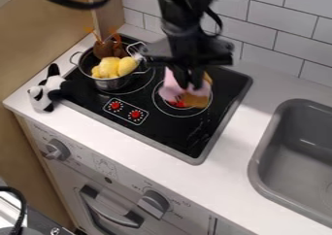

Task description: Put the stuff toy to the bottom right corner of the burner

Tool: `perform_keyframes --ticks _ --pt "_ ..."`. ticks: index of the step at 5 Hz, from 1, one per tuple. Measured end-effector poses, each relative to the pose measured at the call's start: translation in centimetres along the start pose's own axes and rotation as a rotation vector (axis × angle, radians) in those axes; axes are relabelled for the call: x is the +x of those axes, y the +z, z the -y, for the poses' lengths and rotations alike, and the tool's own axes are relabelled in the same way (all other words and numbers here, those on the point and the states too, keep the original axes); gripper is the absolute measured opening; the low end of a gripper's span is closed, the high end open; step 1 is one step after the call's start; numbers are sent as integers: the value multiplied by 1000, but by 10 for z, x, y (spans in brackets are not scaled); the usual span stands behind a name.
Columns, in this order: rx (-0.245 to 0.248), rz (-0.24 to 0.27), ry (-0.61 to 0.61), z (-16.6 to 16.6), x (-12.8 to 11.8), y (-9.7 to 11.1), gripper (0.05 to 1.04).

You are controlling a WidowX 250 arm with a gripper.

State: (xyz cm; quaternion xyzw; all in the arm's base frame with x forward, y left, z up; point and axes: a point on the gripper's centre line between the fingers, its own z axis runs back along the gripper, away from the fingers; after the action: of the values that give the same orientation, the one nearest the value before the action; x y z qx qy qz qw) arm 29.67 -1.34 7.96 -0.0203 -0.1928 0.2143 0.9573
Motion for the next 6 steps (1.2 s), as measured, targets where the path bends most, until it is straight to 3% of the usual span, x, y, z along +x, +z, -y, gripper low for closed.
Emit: perform_keyframes --ticks 3,4,6 --pt "23 39 8 -3 -35 -19 126" --pt "15 24 -1 -8 -37 -21 324" --pt "11 1 -11 -20 -33 -17 898"
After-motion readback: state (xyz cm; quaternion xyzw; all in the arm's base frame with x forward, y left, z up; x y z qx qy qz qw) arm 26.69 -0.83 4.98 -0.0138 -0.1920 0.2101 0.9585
